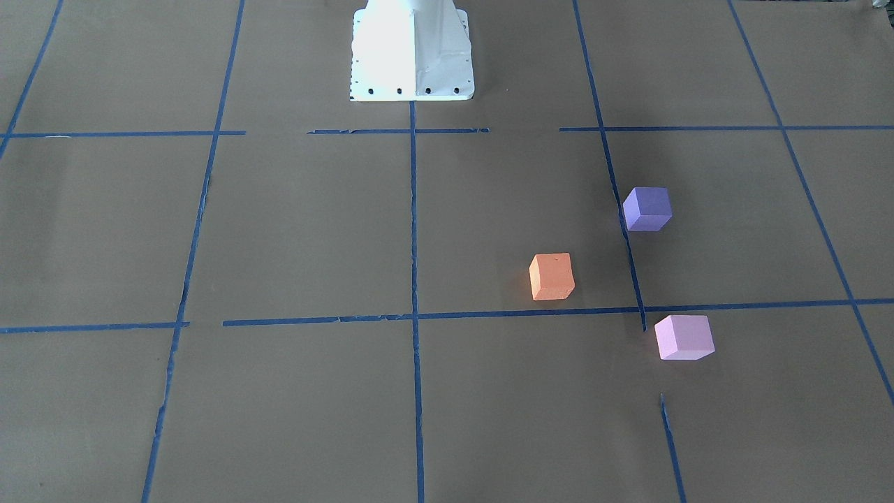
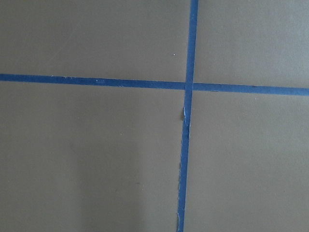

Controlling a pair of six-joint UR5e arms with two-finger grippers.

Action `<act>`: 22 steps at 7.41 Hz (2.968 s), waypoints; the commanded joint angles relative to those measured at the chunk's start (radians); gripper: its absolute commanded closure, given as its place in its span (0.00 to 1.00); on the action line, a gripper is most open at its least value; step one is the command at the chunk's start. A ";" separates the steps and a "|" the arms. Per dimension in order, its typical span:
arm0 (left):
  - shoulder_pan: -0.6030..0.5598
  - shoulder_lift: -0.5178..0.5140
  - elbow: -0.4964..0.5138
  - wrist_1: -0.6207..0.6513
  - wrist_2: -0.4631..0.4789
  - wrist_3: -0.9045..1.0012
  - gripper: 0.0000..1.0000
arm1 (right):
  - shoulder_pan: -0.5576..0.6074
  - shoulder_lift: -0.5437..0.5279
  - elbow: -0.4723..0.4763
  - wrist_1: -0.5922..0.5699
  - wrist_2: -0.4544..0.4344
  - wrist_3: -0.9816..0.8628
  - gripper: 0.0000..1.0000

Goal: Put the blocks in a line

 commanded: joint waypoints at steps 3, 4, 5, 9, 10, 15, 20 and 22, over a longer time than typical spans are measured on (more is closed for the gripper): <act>0.199 -0.071 -0.014 -0.122 -0.006 -0.264 0.00 | 0.000 0.000 0.000 0.001 0.000 0.000 0.00; 0.283 -0.127 -0.032 -0.125 -0.006 -0.371 0.00 | 0.000 0.000 0.000 0.001 0.000 0.002 0.00; 0.358 -0.176 -0.058 -0.125 -0.003 -0.489 0.00 | 0.000 0.000 0.000 0.000 0.000 0.000 0.00; 0.708 -0.433 -0.035 -0.125 0.241 -0.844 0.00 | 0.000 0.000 0.000 0.000 0.000 0.000 0.00; 0.765 -0.462 -0.021 -0.124 0.288 -0.860 0.00 | 0.000 0.000 0.000 0.000 0.000 0.000 0.00; 0.862 -0.540 0.104 -0.119 0.390 -1.046 0.00 | 0.000 0.000 0.000 0.000 0.000 0.000 0.00; 0.884 -0.556 0.190 -0.161 0.387 -1.061 0.00 | 0.000 0.000 0.000 0.001 0.000 0.000 0.00; 0.884 -0.553 0.216 -0.202 0.387 -1.061 0.00 | 0.000 0.000 0.000 0.000 0.000 0.000 0.00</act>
